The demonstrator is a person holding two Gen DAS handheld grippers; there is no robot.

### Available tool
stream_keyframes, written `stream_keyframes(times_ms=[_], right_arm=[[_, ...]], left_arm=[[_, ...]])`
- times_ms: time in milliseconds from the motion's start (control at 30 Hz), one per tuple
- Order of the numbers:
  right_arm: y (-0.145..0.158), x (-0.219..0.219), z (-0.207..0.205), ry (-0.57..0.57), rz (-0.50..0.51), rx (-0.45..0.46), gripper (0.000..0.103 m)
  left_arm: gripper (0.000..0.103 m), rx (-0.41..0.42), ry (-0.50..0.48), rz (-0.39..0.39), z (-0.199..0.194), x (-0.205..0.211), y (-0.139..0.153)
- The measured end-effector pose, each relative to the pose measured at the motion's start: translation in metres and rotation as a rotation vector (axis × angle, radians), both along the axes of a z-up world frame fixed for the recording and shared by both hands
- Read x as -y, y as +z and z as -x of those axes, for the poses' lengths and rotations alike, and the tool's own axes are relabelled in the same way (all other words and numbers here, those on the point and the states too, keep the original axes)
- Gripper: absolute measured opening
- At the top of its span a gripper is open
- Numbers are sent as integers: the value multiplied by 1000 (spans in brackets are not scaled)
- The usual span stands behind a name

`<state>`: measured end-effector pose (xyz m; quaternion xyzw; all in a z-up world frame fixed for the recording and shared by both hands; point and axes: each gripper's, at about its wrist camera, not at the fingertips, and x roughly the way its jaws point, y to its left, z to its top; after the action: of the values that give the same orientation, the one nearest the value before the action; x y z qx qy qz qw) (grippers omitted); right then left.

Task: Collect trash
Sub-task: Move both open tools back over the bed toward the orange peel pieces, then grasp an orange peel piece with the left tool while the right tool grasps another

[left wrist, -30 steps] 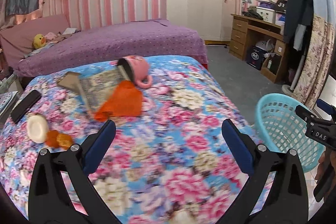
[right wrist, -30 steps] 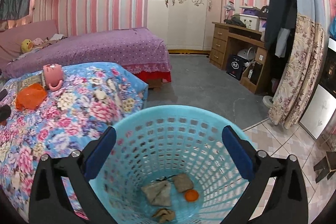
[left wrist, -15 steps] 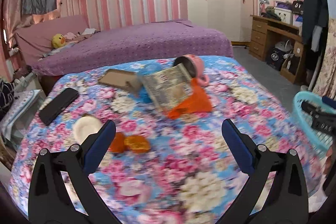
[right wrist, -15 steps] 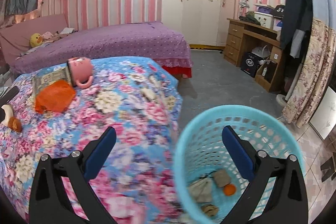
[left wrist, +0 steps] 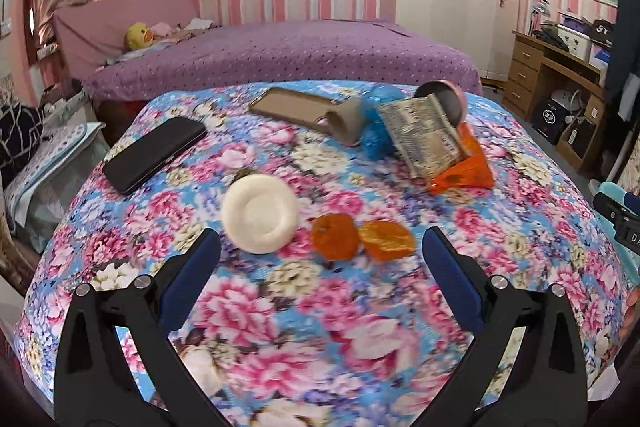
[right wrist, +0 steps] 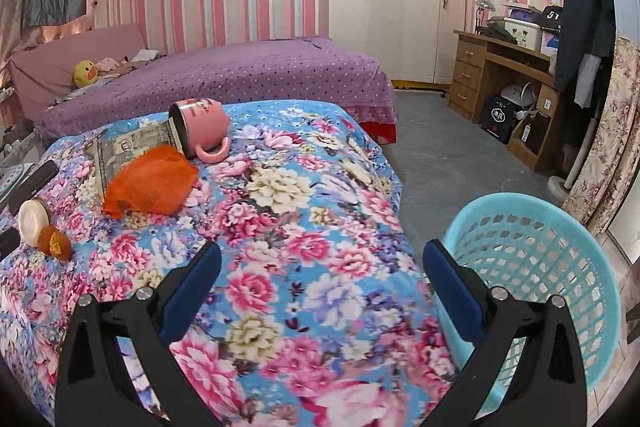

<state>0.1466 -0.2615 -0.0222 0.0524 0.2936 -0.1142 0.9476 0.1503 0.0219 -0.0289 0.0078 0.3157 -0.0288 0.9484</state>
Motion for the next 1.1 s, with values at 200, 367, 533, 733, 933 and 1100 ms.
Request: stream_keyframes(times_ms=[200, 367, 533, 733, 933, 1100], right_arm=[[-4, -16, -10, 19, -6, -14, 98], [-5, -26, -16, 33, 0, -21, 98], [-7, -27, -19, 51, -34, -23, 98], [-10, -26, -21, 65, -43, -31, 98], [-11, -15, -20, 54, -74, -32, 98], [-12, -18, -21, 63, -76, -37, 98]], left_arm=[[97, -19, 12, -11, -1, -14, -5], [97, -57, 20, -27, -5, -25, -17], [93, -98, 1, 12, -12, -30, -25], [68, -163, -43, 14, -30, -12, -35], [55, -206, -67, 27, -46, 3, -41], [31, -218, -83, 48, -52, 7, -43]])
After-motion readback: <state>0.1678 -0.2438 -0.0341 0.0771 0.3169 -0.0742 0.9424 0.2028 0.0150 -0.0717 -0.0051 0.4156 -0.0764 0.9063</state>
